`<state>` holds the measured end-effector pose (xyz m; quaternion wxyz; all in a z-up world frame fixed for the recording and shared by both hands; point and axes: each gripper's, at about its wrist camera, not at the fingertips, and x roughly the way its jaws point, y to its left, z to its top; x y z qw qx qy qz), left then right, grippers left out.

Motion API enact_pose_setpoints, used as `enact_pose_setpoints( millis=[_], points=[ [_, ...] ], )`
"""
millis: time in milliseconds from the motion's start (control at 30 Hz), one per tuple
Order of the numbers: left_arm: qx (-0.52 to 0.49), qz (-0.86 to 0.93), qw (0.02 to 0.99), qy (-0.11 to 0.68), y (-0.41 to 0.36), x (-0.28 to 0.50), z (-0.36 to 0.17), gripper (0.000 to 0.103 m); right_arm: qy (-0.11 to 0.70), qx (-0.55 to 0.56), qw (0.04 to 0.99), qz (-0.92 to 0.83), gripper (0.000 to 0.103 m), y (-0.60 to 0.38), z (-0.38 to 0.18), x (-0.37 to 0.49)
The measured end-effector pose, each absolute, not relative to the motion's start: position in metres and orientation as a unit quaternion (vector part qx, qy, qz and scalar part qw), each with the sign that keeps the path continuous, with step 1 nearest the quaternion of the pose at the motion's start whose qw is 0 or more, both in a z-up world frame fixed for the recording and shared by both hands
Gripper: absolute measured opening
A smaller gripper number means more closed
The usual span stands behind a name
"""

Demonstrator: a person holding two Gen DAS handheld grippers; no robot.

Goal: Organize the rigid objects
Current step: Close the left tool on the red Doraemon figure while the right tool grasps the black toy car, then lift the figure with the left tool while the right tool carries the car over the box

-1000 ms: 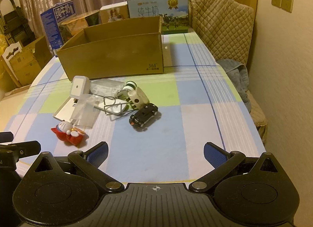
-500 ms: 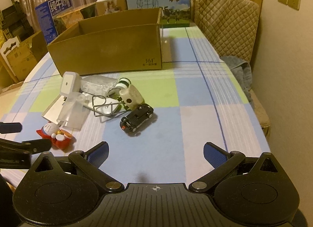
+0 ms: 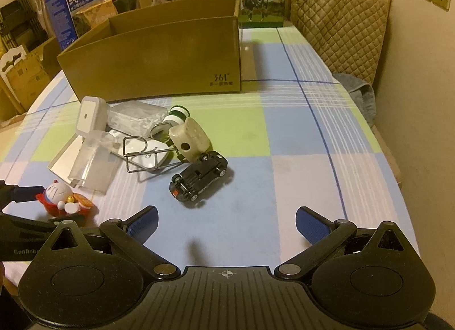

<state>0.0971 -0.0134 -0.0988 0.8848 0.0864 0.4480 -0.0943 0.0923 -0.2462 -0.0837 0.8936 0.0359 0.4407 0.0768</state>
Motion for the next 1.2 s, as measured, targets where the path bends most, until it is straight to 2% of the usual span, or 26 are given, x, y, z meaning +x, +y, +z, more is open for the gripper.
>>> enact_pose_setpoints(
  millis=[167, 600, 667, 1000, 1100, 1133, 1167, 1200],
  points=[
    [0.082, -0.099, 0.885, 0.447, -0.015, 0.098, -0.102, 0.067, 0.443, 0.037, 0.892, 0.077, 0.101, -0.244, -0.088, 0.099],
    [0.054, -0.095, 0.89, 0.443, -0.007, 0.099, -0.092, 0.065, 0.45, -0.019, 0.881, 0.147, 0.1, -0.231, -0.101, 0.126],
    [0.052, -0.095, 0.891, 0.44, -0.006, 0.099, -0.089, 0.065, 0.448, -0.044, 0.877, 0.171, 0.094, -0.226, -0.104, 0.133],
    [0.032, -0.099, 0.895, 0.433, -0.007, 0.103, -0.082, 0.065, 0.437, -0.215, 0.829, 0.275, 0.082, -0.198, -0.118, 0.158],
    [0.027, -0.1, 0.895, 0.433, -0.007, 0.103, -0.082, 0.065, 0.437, -0.23, 0.82, 0.29, 0.077, -0.198, -0.119, 0.162],
    [0.026, -0.101, 0.895, 0.433, -0.007, 0.103, -0.082, 0.065, 0.439, -0.23, 0.817, 0.295, 0.074, -0.198, -0.119, 0.163],
    [0.025, -0.101, 0.895, 0.434, -0.007, 0.103, -0.082, 0.065, 0.442, -0.224, 0.815, 0.3, 0.064, -0.199, -0.118, 0.164],
    [0.025, -0.102, 0.895, 0.434, -0.008, 0.103, -0.082, 0.065, 0.447, -0.213, 0.816, 0.299, 0.064, -0.2, -0.117, 0.165]
  ],
)
